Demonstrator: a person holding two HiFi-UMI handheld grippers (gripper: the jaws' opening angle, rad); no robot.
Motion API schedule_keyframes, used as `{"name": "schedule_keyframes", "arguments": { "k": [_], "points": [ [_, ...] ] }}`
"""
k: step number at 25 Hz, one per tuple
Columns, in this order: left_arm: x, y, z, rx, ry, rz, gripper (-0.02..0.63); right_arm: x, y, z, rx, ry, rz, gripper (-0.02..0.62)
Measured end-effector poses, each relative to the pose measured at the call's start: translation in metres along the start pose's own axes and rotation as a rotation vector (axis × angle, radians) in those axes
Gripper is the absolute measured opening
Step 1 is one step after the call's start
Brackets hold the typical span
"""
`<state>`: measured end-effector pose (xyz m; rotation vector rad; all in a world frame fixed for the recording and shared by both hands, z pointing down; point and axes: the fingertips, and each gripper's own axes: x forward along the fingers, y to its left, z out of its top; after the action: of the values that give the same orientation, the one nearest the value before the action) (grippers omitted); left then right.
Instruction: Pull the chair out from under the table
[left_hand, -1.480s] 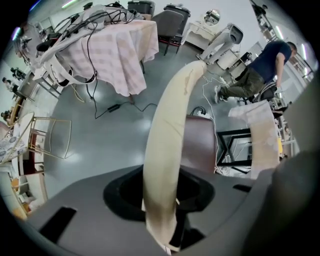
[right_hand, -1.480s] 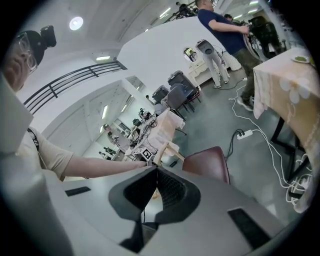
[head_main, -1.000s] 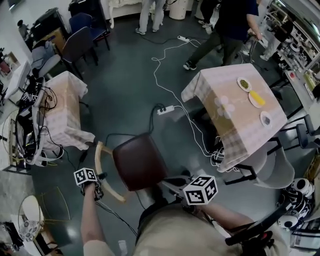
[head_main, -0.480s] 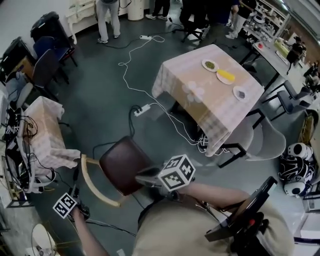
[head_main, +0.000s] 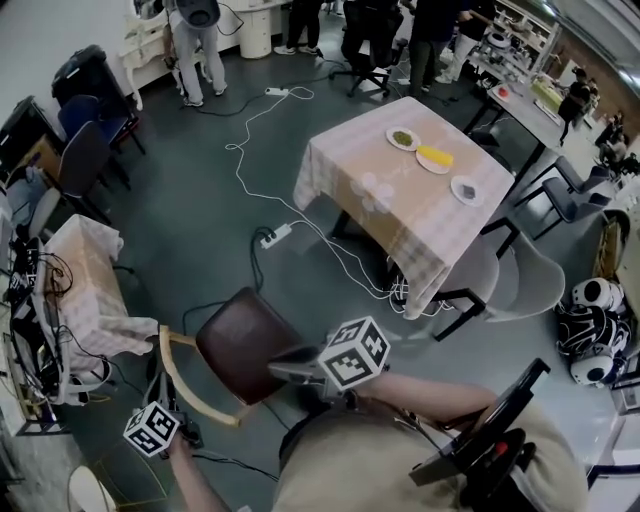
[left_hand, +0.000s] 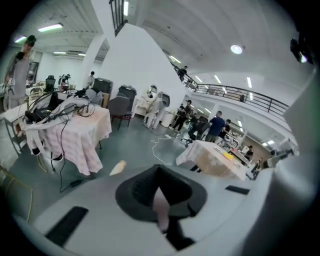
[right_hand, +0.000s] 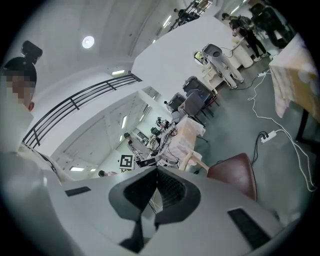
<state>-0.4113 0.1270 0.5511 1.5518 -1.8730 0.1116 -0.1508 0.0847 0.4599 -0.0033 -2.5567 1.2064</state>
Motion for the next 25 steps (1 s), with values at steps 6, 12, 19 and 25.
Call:
{"name": "schedule_keyframes", "arguments": {
  "k": [6, 12, 19, 25],
  "points": [
    [0.001, -0.033, -0.004, 0.110, 0.010, 0.047, 0.008, -0.009, 0.006, 0.009, -0.018, -0.014, 0.041, 0.011],
    [-0.007, -0.080, -0.022, 0.077, 0.020, 0.001, 0.008, -0.037, 0.010, 0.010, -0.013, -0.034, 0.093, 0.011],
    [0.009, -0.173, -0.039, 0.037, -0.006, -0.143, 0.008, -0.086, 0.004, 0.001, -0.025, -0.048, 0.112, 0.011],
    [0.004, -0.247, -0.035, 0.075, -0.105, -0.218, 0.008, -0.130, 0.008, -0.001, -0.035, -0.087, 0.164, 0.011]
  ]
}}
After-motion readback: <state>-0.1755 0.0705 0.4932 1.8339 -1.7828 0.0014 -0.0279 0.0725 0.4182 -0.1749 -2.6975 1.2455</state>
